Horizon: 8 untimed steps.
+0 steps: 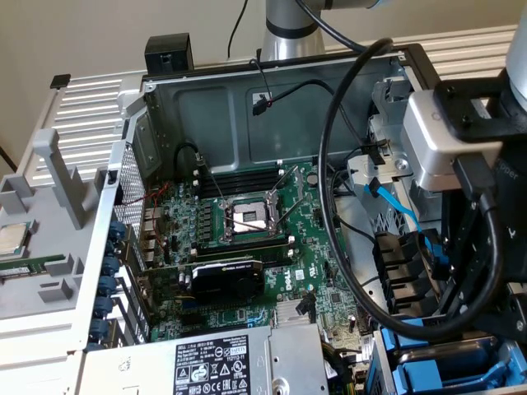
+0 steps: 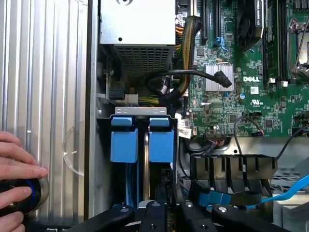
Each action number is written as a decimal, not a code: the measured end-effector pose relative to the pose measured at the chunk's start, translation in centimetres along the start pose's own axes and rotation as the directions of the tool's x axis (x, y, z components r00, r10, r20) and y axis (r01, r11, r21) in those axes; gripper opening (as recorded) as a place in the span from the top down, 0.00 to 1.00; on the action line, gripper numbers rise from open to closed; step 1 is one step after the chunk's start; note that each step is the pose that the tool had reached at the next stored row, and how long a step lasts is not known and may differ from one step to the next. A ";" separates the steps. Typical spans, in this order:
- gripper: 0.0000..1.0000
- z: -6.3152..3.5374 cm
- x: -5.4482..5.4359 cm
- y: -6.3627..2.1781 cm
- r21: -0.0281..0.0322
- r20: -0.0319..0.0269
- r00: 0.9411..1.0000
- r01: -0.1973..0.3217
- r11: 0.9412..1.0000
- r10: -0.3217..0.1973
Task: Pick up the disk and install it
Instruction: 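Insert the first disk wire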
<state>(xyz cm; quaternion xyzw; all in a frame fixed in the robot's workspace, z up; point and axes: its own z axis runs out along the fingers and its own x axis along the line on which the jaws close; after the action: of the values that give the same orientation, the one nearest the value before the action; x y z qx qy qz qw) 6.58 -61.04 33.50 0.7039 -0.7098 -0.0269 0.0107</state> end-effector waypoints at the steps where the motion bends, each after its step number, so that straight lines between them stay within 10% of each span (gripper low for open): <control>1: 0.83 0.02 0.0 0.00 0.000 0.000 1.000 0.000 1.000 0.000; 8: 0.83 0.13 0.0 -0.01 0.001 0.000 1.000 -0.001 1.000 0.001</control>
<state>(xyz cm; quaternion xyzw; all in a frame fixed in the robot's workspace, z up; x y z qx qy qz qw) 6.57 -61.05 33.37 0.7036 -0.7100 -0.0267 0.0105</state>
